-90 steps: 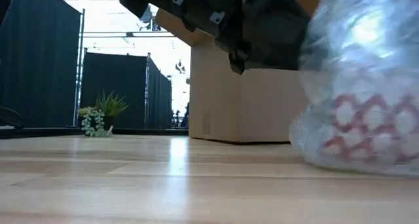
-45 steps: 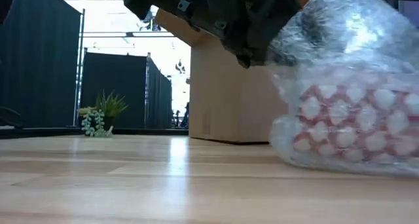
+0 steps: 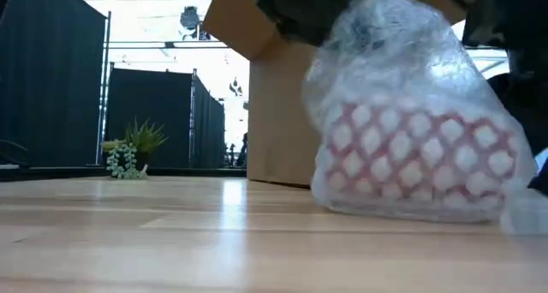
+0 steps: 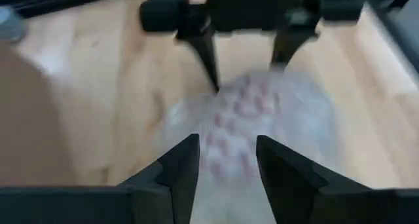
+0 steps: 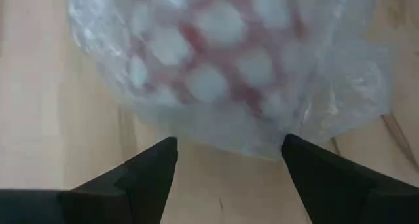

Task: Wrap mug
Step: Wrap the red mug with the bubble wrap, then put the red mug into the box

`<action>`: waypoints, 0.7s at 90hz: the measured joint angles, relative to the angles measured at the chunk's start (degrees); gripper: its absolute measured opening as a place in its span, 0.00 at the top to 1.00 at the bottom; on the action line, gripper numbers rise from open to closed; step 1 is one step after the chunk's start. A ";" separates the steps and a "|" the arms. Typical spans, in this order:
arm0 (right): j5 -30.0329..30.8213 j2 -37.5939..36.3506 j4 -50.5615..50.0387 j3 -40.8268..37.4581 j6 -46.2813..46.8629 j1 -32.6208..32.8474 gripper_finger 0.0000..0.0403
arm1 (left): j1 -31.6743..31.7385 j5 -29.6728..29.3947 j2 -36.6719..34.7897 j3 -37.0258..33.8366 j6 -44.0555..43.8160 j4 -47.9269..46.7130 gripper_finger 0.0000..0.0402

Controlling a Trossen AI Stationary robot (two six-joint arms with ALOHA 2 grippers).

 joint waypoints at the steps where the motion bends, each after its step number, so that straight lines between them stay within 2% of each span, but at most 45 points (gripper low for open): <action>1: 0.01 -0.05 0.08 0.04 0.00 0.01 0.34 | -0.06 -0.15 -0.39 0.00 0.30 -0.58 0.65; 16: -0.05 0.02 0.57 -0.01 0.11 0.08 0.34 | 0.30 -3.45 -3.07 0.00 2.46 -10.57 0.65; 22: -0.05 0.00 0.74 0.03 0.09 0.08 0.34 | 0.80 -3.25 -2.77 -2.21 2.73 -9.78 0.65; 35: 0.30 -0.02 0.78 0.03 -0.29 0.11 0.34 | 1.79 -2.28 -1.37 -10.85 4.69 4.30 0.65; 41: 0.32 -0.09 0.82 0.04 -0.65 0.10 0.34 | 2.30 -1.62 0.22 -13.14 6.13 13.69 0.65; 47: 0.33 -0.09 1.27 0.05 -1.47 0.00 0.34 | 2.40 -0.29 1.55 -13.83 8.34 19.07 0.65; 55: 0.25 -0.09 2.14 0.05 -2.88 -0.27 0.34 | 2.44 5.32 4.52 -13.23 12.00 27.71 0.65; 63: -0.36 -0.09 2.30 0.05 -4.29 -0.92 0.34 | 2.34 8.76 7.90 -11.80 14.68 31.33 0.65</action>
